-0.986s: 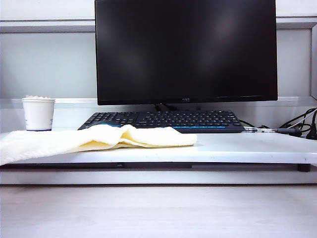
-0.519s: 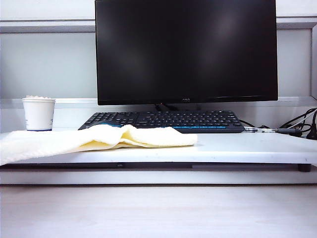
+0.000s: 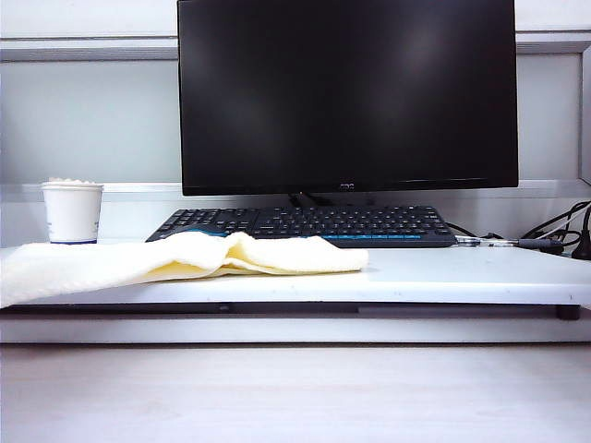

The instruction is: Wipe the tabletop with a clean cloth to remove dust and stains.

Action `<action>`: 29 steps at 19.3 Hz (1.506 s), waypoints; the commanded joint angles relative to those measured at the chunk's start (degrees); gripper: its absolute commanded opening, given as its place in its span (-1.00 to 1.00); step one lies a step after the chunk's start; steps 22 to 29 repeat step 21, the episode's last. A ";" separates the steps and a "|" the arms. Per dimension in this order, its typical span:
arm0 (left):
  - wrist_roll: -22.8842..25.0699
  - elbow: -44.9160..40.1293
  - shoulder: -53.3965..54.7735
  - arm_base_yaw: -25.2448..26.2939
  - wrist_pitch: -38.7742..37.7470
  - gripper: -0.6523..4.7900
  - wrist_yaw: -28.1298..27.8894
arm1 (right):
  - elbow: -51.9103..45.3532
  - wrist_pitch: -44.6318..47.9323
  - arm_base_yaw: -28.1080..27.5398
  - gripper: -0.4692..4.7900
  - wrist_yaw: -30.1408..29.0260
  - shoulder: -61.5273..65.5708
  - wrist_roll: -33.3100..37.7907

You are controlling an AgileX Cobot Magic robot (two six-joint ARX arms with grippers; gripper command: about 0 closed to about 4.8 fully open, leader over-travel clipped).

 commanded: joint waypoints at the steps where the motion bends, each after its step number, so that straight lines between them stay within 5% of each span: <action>1: 2.97 -0.02 0.04 0.07 0.81 -0.78 2.64 | -1.97 2.54 0.00 -0.85 -5.66 -0.22 -3.10; 4: 4.85 -0.09 0.04 0.07 0.72 -0.78 6.64 | -3.72 2.86 -0.02 -0.85 -6.01 -0.24 -5.79; 29: 4.94 -0.09 0.04 0.07 -1.20 -0.78 5.81 | -4.96 3.96 0.13 -0.84 -4.50 -0.04 -5.75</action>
